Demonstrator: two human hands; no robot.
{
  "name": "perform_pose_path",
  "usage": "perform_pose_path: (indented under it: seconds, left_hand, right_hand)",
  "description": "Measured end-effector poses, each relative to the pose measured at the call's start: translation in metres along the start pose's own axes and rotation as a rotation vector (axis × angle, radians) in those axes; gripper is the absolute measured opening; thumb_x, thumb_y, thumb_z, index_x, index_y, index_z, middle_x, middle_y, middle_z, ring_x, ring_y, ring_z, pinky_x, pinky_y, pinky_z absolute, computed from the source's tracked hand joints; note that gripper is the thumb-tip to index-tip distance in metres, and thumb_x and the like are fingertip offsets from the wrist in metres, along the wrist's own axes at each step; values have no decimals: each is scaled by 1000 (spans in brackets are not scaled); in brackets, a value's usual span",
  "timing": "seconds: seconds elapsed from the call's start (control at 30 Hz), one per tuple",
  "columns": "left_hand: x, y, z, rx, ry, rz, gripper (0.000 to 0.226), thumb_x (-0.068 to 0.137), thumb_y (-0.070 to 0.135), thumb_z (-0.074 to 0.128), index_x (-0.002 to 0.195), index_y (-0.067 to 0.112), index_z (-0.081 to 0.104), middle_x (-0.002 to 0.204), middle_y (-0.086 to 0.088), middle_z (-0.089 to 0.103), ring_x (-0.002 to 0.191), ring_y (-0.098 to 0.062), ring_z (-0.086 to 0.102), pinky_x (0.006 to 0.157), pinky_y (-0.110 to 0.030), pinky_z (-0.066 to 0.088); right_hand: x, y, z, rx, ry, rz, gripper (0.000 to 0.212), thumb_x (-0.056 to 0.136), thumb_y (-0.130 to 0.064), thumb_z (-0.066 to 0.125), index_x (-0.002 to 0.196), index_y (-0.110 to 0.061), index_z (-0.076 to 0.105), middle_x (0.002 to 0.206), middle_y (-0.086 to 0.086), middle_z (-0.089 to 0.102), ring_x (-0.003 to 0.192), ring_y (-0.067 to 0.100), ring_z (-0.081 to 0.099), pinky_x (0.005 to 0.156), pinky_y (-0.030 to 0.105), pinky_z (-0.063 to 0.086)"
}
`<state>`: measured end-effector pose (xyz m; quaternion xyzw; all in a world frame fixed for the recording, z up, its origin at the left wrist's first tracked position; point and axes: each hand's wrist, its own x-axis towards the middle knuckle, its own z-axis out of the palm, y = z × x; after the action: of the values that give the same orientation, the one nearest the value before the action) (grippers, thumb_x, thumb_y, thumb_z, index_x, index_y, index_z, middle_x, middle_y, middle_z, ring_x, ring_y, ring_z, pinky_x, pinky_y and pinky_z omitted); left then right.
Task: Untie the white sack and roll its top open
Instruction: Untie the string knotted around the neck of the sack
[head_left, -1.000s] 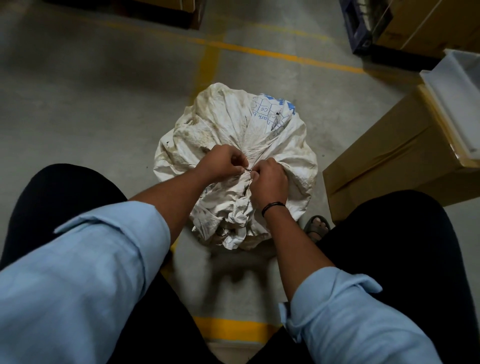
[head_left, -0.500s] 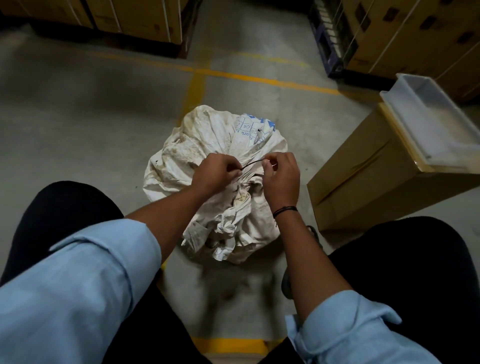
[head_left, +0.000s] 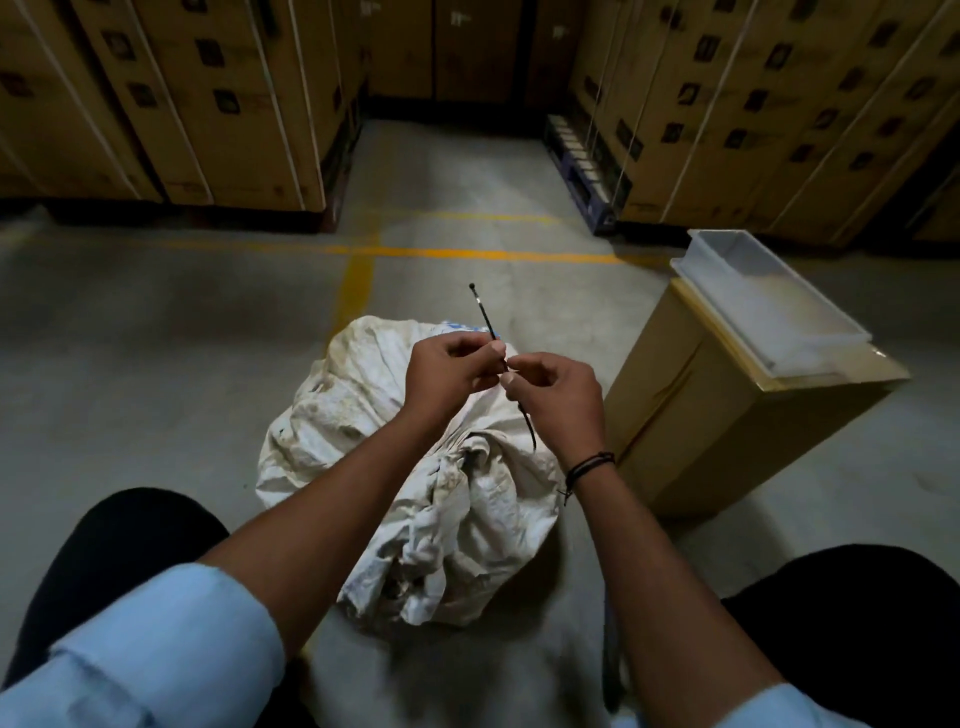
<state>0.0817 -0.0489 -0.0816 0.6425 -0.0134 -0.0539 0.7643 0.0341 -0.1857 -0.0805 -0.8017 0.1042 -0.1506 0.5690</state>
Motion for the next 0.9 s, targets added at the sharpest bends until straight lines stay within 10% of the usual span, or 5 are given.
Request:
perform_pose_path:
  seconds: [0.33,0.67,0.9]
  left_hand:
    - [42,50,82,-200,-58,-89,19,86,-2,76,104,-1,72,88,-13,76,76,-21,75,70,-28,62]
    - [118,91,224,-87,-87,-39,23,86,1,78,107,-3,70,97,-19,77,84,-25,77,71,-29,63]
    - [168,61,323,142,-48,-23,17,80,7,85,92,6,73,91,-15,76,81,-24,77,78,-38,65]
  right_hand:
    - [40,-27,-95,-186,-59,-107,20,82,-24,83,100,-17,78,74,2,77,66,15,74,75,42,63]
    - [97,-13,-216,-304,288,-268,20,87,-11,74,105,-17,78,94,-7,76,84,0,69,78,6,52]
    - [135,32,-257,-631,594,-202,13,91,-19,70,101,-21,77,96,-1,77,87,18,67,89,43,54]
